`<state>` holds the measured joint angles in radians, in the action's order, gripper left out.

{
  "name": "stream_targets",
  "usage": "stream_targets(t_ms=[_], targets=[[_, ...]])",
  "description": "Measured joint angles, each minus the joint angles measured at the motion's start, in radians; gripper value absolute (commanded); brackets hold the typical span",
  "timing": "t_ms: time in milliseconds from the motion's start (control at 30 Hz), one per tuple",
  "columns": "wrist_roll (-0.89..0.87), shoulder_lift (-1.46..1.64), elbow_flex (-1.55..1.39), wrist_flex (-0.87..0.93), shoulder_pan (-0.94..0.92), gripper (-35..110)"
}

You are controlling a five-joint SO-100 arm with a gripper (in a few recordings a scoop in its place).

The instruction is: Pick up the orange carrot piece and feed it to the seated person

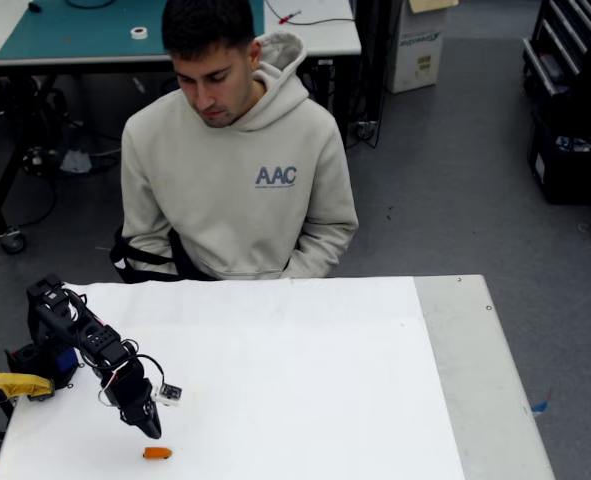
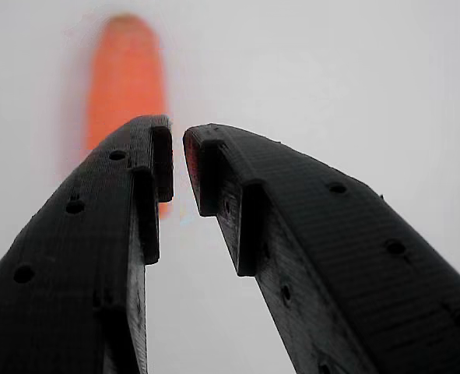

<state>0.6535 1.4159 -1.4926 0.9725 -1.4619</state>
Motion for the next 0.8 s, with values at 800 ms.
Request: stream_targets(t_ms=[800], targets=[[0.041, -0.104, 0.031, 0.169, -0.002, -2]])
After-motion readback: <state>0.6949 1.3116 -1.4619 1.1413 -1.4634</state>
